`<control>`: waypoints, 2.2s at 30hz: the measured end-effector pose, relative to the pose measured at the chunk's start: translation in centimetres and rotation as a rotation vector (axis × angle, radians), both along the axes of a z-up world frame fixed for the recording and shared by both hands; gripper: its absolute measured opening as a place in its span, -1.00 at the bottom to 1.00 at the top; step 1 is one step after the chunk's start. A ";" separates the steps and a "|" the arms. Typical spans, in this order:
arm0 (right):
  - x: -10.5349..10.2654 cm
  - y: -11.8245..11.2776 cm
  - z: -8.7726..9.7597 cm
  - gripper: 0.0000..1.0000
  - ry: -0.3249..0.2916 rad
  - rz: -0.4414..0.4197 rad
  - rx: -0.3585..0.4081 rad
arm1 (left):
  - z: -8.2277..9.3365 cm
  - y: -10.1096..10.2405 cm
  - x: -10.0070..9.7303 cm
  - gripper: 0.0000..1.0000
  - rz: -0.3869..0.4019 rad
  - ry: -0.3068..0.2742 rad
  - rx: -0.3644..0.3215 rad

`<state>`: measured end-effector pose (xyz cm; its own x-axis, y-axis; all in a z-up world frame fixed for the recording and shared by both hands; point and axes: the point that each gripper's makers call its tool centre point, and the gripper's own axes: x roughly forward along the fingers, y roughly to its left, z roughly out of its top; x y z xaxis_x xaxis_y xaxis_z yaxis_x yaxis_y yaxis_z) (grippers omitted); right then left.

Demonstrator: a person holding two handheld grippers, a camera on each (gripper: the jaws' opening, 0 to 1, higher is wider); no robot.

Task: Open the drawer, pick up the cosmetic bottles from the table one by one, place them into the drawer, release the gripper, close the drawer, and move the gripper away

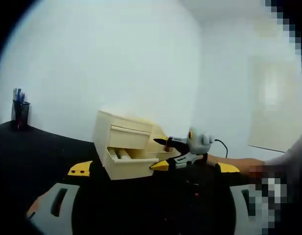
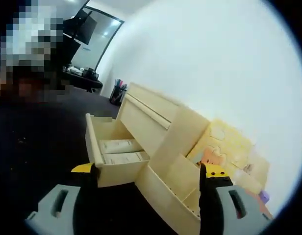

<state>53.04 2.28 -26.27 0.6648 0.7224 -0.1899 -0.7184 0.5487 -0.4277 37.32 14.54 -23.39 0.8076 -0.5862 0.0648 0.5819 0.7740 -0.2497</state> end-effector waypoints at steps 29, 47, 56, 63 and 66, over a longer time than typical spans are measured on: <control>3.5 -0.8 -0.2 0.55 0.012 -0.101 0.023 | 0.1 -0.3 0.0 0.89 -0.004 0.002 0.006; 6.5 -0.9 -0.1 0.53 0.020 -0.163 0.054 | -0.3 -0.3 0.0 0.87 0.002 0.012 0.033; 7.0 -0.9 -0.1 0.54 0.004 -0.192 0.056 | -0.3 -0.3 0.0 0.86 0.000 0.013 0.040; 7.1 -0.8 -0.1 0.51 0.003 -0.187 0.057 | -0.4 -0.3 0.1 0.86 -0.003 0.015 0.043; 6.9 -1.2 0.4 0.45 -0.001 -0.185 0.074 | -0.5 -0.4 0.0 0.86 -0.006 0.014 0.047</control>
